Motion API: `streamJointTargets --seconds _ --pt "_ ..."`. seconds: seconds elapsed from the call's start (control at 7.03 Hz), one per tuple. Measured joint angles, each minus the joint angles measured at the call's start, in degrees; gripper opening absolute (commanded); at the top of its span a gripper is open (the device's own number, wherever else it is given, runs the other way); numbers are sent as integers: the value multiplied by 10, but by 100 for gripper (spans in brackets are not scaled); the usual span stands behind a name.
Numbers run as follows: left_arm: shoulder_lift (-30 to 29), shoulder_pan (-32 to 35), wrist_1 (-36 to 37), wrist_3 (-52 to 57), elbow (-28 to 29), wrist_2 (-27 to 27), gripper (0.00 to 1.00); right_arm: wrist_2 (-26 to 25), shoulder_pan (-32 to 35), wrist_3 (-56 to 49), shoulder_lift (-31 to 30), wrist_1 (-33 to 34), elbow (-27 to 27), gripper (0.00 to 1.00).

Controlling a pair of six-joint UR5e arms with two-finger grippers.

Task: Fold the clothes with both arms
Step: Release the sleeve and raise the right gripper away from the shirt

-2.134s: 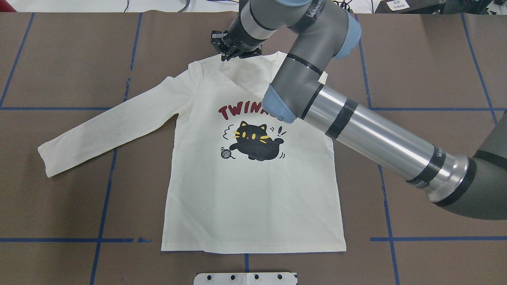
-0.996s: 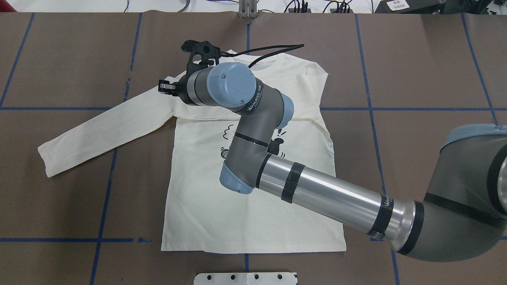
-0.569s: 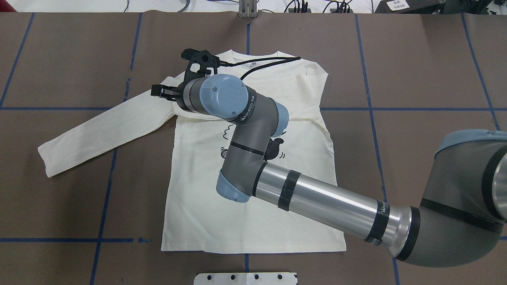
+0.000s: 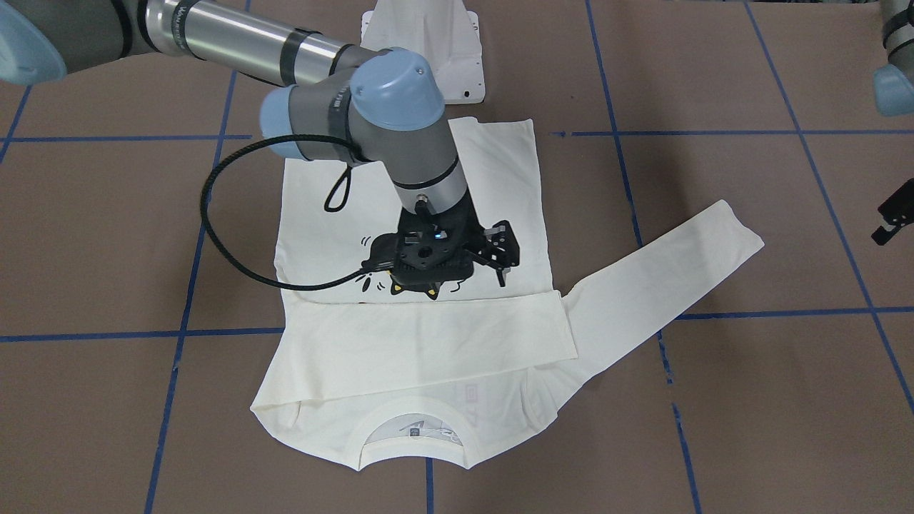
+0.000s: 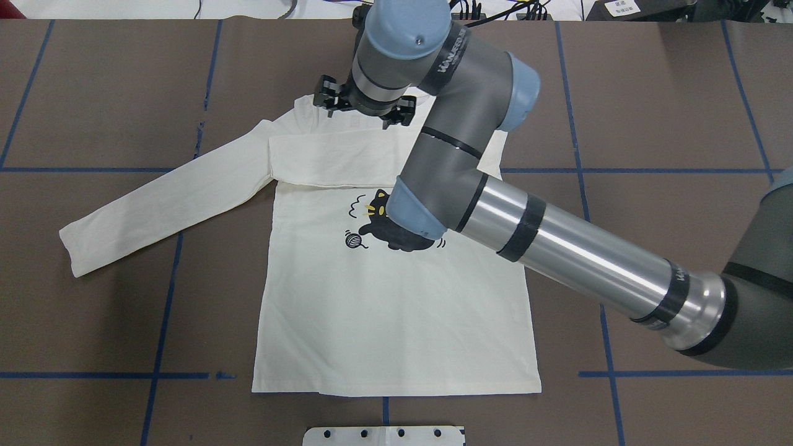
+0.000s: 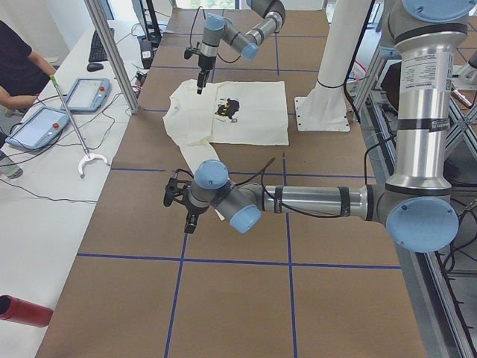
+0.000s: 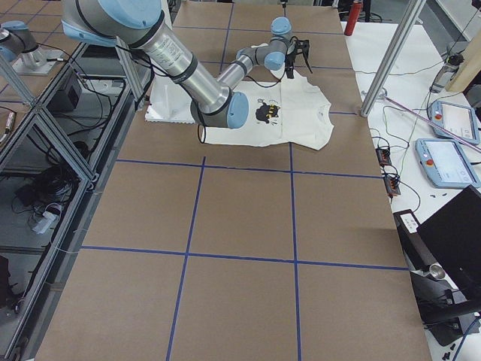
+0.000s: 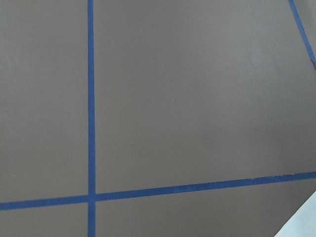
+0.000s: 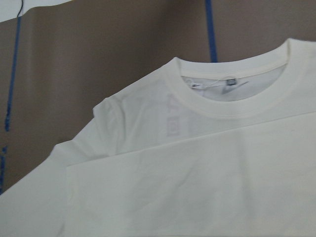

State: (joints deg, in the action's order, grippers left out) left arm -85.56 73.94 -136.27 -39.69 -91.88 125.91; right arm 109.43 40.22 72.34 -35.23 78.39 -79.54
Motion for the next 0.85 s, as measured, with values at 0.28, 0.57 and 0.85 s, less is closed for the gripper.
streamJointTargets --seconds 0.28,0.57,0.85 --pt "56 -70 -33 -149 -66 -68 100 69 79 -159 -136 100 -135 100" --pt "83 -150 -38 -280 -100 -141 100 125 158 -320 -249 129 -191 100" --pt "90 -269 -35 -406 -108 -237 100 151 210 -445 -326 138 -208 100"
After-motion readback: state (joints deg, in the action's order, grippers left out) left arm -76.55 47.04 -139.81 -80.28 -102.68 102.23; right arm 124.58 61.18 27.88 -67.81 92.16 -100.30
